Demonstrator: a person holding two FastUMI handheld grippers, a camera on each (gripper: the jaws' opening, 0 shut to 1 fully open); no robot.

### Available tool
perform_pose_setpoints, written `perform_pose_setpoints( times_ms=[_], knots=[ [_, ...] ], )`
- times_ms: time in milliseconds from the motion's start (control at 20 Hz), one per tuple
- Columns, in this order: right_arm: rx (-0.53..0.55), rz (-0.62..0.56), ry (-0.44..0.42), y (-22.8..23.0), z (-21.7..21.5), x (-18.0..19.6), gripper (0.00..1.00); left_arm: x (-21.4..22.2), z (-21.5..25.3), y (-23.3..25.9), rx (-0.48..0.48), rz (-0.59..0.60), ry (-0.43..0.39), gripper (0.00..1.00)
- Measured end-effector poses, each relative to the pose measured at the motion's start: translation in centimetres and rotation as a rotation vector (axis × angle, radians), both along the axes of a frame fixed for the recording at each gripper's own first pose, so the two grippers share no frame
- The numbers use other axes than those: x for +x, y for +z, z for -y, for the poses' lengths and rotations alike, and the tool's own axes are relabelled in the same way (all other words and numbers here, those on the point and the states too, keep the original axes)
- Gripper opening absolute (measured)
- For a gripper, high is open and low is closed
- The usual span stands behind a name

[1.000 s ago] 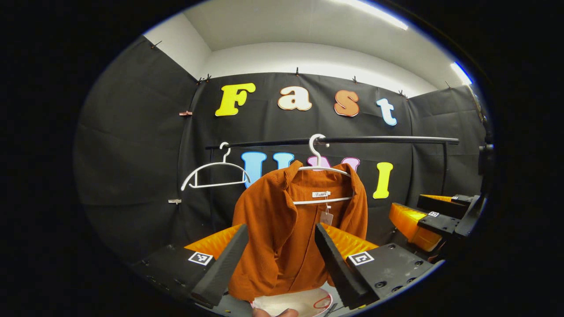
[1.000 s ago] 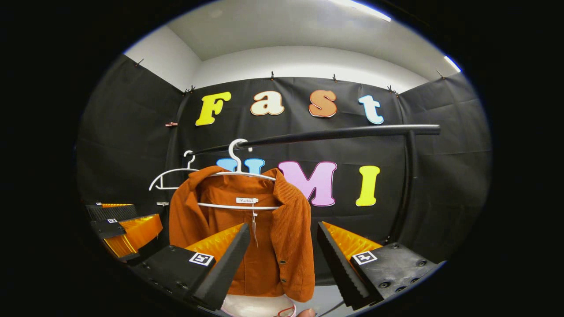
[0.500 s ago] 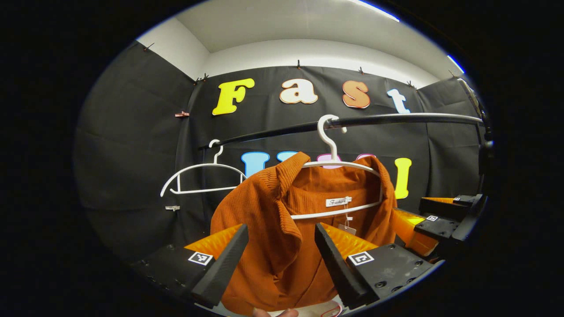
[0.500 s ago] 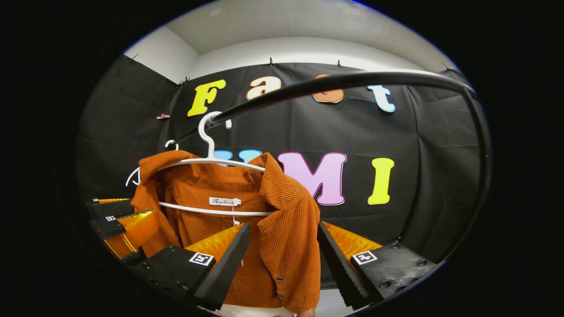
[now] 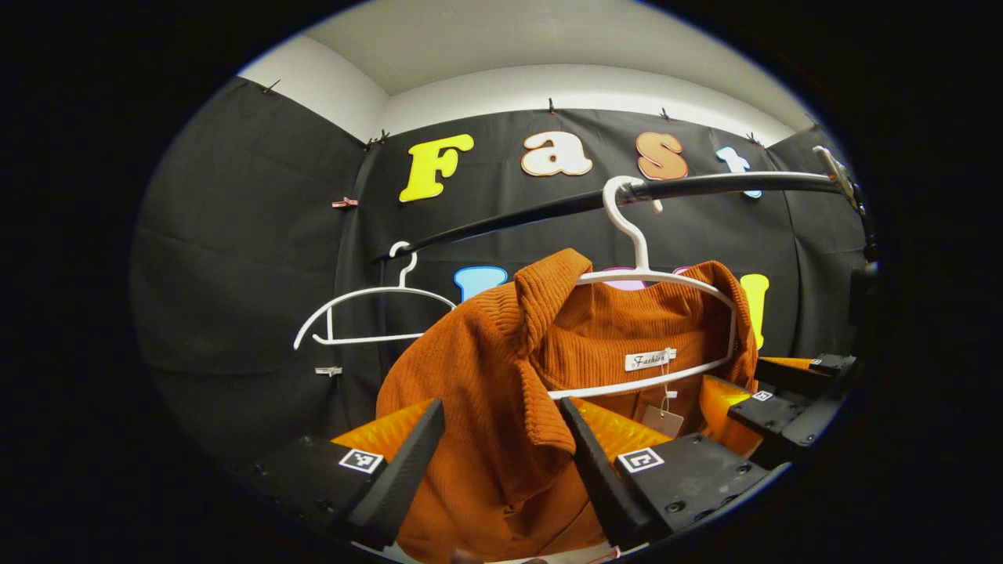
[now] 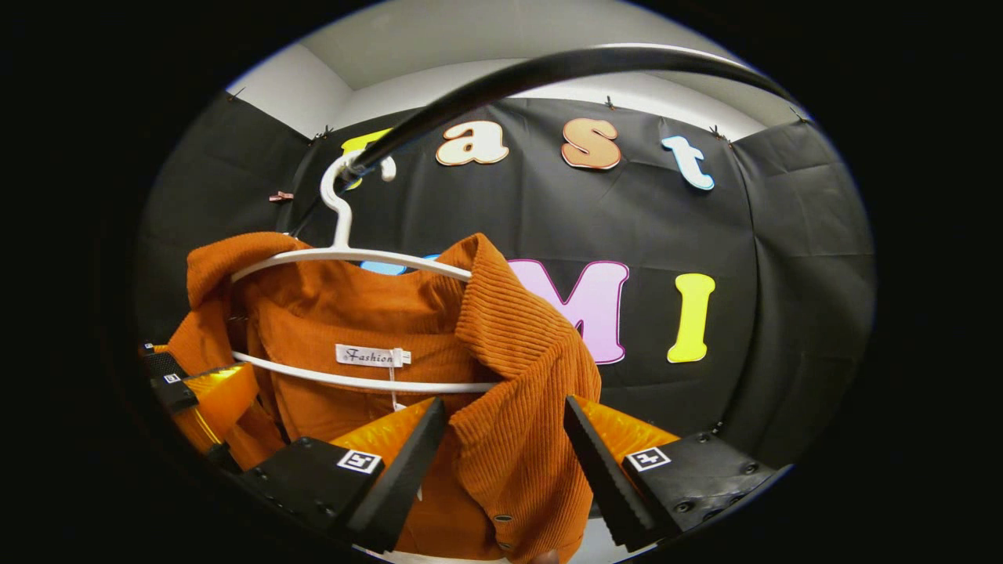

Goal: Grasp the clothes on the hanger with both hands and then place them into the laundry hamper below.

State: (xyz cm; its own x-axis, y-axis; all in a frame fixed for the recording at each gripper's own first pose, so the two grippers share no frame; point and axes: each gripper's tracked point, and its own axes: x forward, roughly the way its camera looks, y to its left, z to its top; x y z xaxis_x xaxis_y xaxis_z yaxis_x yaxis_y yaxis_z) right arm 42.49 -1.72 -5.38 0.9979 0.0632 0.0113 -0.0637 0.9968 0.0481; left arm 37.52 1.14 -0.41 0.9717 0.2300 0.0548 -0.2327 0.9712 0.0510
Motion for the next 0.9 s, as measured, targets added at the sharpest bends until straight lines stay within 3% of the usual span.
perform_pose_setpoints(
  times_ms=[100, 300, 400, 650, 900],
  knots=[
    [0.055, -0.016, 0.028, -0.7, -0.4, 0.8, 0.69, 0.3, 0.0, -0.1, 0.003, -0.006, -0.002, 0.82],
    [0.077, -0.064, 0.076, -1.9, -0.6, 1.9, 0.07, 1.2, 0.5, -1.2, -0.015, -0.062, -0.036, 0.32],
    [0.117, -0.087, 0.144, -1.7, -1.5, 1.7, 0.07, 1.2, 0.9, -1.1, -0.035, -0.059, -0.064, 0.07],
    [0.313, -0.263, 0.278, -3.3, -1.5, 1.9, 0.04, 1.2, 0.4, -0.9, -0.065, -0.092, -0.074, 0.05],
    [0.372, -0.442, 0.37, -3.6, -0.3, 1.5, 0.05, 0.8, 0.4, -1.0, -0.104, -0.207, -0.132, 0.05]
  ],
)
